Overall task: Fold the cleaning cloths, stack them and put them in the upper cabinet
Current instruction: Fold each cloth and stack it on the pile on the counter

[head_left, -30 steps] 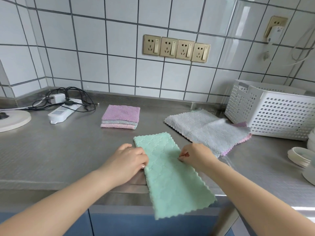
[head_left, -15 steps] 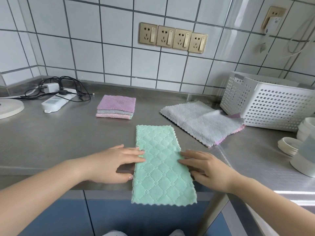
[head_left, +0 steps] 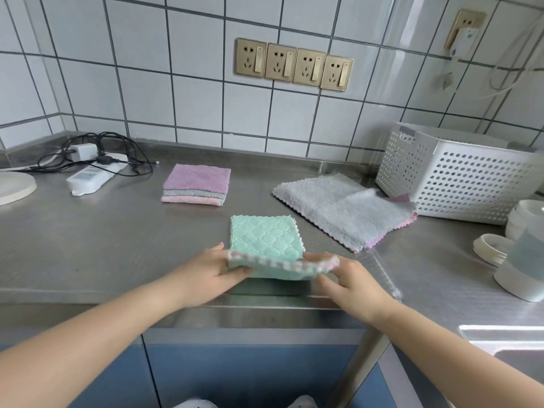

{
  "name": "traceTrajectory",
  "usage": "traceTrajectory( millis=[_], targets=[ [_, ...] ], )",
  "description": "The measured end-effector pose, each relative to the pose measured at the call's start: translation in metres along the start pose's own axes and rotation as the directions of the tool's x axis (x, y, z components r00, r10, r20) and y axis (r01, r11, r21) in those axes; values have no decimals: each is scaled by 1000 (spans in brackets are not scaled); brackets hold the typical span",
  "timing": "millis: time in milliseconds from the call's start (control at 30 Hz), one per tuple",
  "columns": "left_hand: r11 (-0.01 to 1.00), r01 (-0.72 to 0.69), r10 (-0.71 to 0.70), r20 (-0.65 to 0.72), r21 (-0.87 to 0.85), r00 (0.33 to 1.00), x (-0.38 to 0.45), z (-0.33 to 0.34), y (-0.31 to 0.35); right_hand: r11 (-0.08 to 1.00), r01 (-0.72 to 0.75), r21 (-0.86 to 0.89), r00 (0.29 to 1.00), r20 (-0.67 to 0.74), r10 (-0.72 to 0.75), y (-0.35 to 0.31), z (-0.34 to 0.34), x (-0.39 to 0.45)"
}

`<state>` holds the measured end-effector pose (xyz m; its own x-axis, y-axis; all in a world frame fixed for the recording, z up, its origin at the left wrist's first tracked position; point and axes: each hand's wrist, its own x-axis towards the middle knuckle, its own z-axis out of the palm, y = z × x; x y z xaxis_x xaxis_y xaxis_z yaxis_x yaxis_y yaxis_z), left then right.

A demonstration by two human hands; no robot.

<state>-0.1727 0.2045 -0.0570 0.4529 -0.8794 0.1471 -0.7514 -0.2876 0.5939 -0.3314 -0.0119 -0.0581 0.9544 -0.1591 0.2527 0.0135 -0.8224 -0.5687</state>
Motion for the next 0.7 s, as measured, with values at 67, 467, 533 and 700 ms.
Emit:
traceTrajectory(
  millis=[67, 467, 533, 700],
  targets=[
    [980, 126, -144, -113, -156, 983, 11, 2, 3, 985, -114, 131, 989, -82, 125, -4, 3, 11],
    [800, 179, -374, -243, -572, 895, 62, 6, -10, 853, -488, 186, 842, -155, 516, 7, 25, 104],
    [849, 229, -365, -215, -477, 906, 64, 5, -11, 854, -512, 89, 839, -161, 520, 10, 26, 109],
    [896, 317, -382, -177, -312, 907, 72, 2, -20, 848, -529, -41, 840, -165, 516, 18, 31, 120]
  ],
)
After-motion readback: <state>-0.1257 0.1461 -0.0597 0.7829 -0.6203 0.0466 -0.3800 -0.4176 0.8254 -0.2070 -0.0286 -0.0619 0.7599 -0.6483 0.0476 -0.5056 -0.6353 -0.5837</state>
